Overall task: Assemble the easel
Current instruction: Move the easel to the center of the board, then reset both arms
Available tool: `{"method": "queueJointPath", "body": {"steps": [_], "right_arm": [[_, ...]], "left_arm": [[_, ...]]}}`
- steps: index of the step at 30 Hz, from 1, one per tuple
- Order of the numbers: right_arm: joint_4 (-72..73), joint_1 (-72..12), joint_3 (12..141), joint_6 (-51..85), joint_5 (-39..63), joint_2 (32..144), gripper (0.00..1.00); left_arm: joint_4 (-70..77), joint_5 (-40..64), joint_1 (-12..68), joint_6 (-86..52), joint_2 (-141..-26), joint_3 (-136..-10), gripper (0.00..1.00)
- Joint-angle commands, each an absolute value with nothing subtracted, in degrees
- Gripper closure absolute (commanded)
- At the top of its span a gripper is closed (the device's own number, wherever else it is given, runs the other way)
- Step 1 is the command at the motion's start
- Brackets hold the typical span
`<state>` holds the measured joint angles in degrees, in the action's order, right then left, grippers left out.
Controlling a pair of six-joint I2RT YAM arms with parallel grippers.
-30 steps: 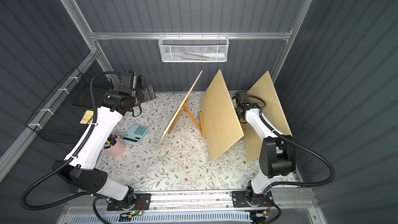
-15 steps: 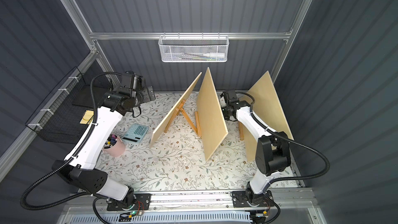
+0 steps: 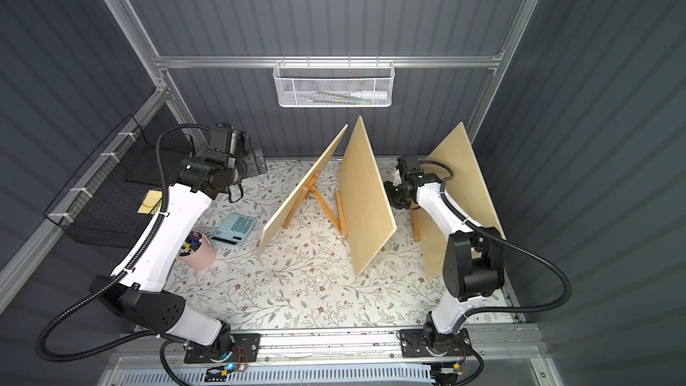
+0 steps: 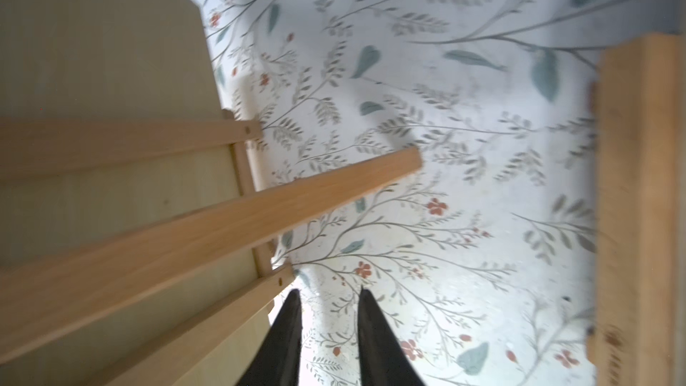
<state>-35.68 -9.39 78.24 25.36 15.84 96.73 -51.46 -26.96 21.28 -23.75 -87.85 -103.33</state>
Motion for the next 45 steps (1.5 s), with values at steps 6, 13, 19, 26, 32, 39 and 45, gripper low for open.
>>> {"method": "queueJointPath", "body": {"steps": [6,13,19,26,32,39,45], "right_arm": [[-29.8,-6.6,73.6,23.4,15.0,90.7,0.36],[-6.4,-10.8,63.0,22.0,6.7,89.4,0.01],[9.6,-13.9,54.3,12.2,2.0,89.2,0.01],[9.1,-14.3,52.1,2.7,2.4,87.4,0.01],[12.8,-11.5,48.9,1.6,2.3,86.7,0.01],[14.2,-7.3,45.7,1.0,7.5,79.5,0.01],[13.1,-4.4,41.7,-0.7,13.1,74.6,0.01]], "left_arm": [[-49.9,-34.4,20.7,-18.6,-85.9,-100.2,0.01],[-35.2,-33.2,12.5,-16.9,-79.8,-86.4,0.01],[-37.0,-24.1,3.8,-20.3,-87.0,-86.0,0.01],[-23.1,-27.8,0.3,-20.3,-88.6,-73.3,0.01],[-18.9,-33.5,0.2,-17.6,-90.5,-68.0,0.01],[-6.2,-33.4,0.2,-14.4,-88.0,-57.7,0.01],[4.8,-31.4,0.1,-9.3,-88.5,-49.5,0.01]]}}
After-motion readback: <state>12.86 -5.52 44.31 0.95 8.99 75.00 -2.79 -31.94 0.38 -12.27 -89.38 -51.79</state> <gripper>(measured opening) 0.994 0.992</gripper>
